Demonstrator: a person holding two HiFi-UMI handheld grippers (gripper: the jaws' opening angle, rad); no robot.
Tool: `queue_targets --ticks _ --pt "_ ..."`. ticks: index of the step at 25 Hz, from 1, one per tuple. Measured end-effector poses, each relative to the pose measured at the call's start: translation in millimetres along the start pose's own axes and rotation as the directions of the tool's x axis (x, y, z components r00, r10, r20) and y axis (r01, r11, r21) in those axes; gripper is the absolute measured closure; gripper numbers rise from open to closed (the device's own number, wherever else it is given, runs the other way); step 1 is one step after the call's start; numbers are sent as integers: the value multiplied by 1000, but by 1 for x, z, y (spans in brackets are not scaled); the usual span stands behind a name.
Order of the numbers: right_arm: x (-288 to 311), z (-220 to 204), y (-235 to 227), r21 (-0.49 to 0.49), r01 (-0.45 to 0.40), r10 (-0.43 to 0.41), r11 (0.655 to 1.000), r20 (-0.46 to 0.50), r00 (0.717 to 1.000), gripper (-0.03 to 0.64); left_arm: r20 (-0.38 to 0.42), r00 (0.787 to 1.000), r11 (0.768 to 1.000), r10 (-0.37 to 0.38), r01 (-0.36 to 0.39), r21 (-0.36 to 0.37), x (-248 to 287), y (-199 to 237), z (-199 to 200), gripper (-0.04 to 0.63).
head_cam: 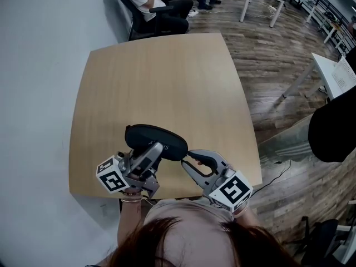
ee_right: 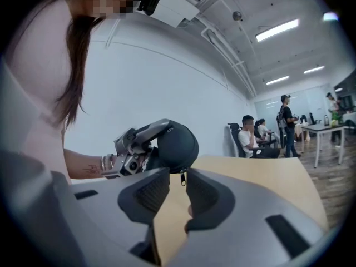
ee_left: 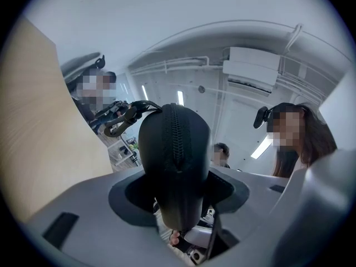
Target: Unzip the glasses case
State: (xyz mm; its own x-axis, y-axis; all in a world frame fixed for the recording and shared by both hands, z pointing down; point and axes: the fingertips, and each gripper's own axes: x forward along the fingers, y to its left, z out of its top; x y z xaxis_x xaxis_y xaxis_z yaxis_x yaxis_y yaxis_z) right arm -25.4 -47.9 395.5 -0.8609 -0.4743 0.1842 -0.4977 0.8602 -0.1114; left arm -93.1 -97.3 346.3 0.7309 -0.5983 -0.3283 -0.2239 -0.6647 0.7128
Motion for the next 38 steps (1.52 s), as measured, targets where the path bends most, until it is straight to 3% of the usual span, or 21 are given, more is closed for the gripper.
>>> queue_targets --ticks 22,30,38 --pt "1 0 -7 -169 81 -81 982 6 997 597 15 1000 1000 23 -23 -20 -1 4 1 351" --pt "5 -17 -13 -251 150 -172 956 -66 983 600 -69 992 994 103 -100 42 -4 10 -7 365" --pt "4 -25 -17 -257 154 -183 954 -92 979 600 -134 983 991 129 -122 56 -3 13 -14 370"
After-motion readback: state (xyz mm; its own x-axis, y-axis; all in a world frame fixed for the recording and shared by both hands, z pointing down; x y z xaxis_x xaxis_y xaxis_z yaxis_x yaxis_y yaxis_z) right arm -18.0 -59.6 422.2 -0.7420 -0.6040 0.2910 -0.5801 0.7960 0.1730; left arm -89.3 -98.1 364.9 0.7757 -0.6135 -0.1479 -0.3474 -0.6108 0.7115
